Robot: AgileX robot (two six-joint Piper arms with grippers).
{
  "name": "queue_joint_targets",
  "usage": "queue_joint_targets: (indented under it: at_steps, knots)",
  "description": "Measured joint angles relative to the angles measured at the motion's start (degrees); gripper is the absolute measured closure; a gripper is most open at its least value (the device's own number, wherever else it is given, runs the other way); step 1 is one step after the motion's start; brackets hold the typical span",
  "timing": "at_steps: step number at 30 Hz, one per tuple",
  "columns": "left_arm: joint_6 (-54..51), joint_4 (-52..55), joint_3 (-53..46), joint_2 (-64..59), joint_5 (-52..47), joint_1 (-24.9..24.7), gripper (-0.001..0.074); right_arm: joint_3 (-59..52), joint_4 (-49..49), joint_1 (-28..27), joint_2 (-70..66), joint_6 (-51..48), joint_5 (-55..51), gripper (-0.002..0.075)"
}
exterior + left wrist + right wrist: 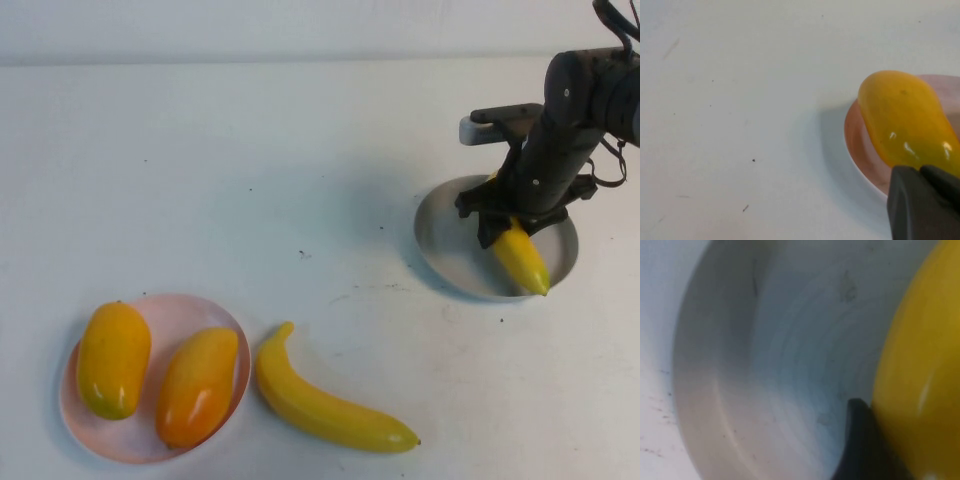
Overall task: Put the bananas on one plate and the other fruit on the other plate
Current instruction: Put another type of fruit in the right plate
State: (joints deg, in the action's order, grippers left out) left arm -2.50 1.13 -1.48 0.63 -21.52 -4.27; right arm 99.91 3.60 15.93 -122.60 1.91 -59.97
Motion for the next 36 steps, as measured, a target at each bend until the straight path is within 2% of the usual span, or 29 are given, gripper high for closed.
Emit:
queue_joint_targets:
  at_steps: [7, 12, 17, 22, 29, 32, 36]
  knots:
    - [0.0, 0.0, 0.0, 0.0, 0.0, 0.0, 0.0737, 2.37, -0.01, 0.0, -0.05, -0.26, -1.48, 0.0307]
    - [0.0, 0.0, 0.0, 0.0, 0.0, 0.0, 0.0737, 8.62, 0.86, 0.0, -0.05, -0.26, -7.57, 0.0287]
    - [0.0, 0.0, 0.0, 0.0, 0.0, 0.0, 0.0737, 14.33, 9.38, 1.04, 0.23, -5.36, -9.78, 0.0286]
    - [0.0, 0.0, 0.0, 0.0, 0.0, 0.0, 0.0737, 14.73, 15.51, 7.52, 0.47, -15.22, -10.13, 0.0285]
    - [0.0, 0.0, 0.0, 0.0, 0.0, 0.0, 0.0737, 14.73, 14.12, 19.32, 0.47, -16.66, -10.48, 0.0285]
    - [0.0, 0.0, 0.0, 0.0, 0.0, 0.0, 0.0737, 14.0, 13.85, 22.13, 1.02, -16.77, -10.57, 0.0285]
    - [0.0, 0.0, 0.0, 0.0, 0.0, 0.0, 0.0737, 7.76, 12.29, 23.7, 4.6, -16.89, -10.57, 0.0285]
